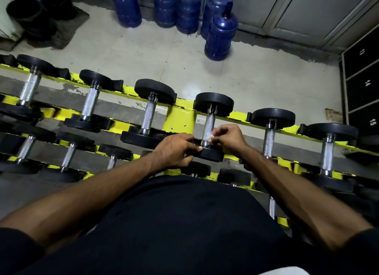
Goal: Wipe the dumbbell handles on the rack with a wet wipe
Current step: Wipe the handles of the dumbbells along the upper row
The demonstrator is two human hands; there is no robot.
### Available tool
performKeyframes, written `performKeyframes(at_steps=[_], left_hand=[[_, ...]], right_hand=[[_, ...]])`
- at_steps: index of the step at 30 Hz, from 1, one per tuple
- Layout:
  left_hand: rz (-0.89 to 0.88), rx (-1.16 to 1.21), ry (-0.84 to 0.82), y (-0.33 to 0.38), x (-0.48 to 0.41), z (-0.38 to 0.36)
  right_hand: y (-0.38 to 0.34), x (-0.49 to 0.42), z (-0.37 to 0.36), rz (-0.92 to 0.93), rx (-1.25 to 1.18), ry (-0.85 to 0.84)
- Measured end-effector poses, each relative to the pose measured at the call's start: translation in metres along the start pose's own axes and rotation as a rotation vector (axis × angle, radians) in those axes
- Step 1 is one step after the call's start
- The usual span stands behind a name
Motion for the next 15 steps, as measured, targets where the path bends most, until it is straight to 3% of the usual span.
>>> performKeyframes(at_steps=[4, 5, 8, 10, 15], left_hand=[[-0.007, 0.009, 0.000, 0.000, 0.002, -0.002], [-0.007, 0.015, -0.001, 0.000, 0.003, -0.003], [-0.018, 0.010, 0.002, 0.000, 0.003, -0.002], [-0.030, 0.007, 0.004, 0.000, 0.003, -0.003], [-0.027, 0.002, 0.000, -0.001, 0.005, -0.006]], right_hand=[[-0.038, -0.008, 0.002, 0.446, 0.290, 0.236], [-0.047, -0.004, -0.002, 0.542, 0.385, 0.206], [-0.056, 0.009, -0.038, 0.760, 0.846, -0.145], [-0.063, 0.009, -0.055, 0.801, 1.177, -0.250], [-0.106, -0.001, -0.069, 0.699, 1.495, -0.055]])
Point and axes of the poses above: each hand's wrist, its own x-axis away from the middle knuckle, its own z-axis out of the back of the hand, y = z × x, the point moved 7 cm from there along -x, towards the middle knuckle, and after that the axes turned 7 degrees about y, right-handed, at the moved point
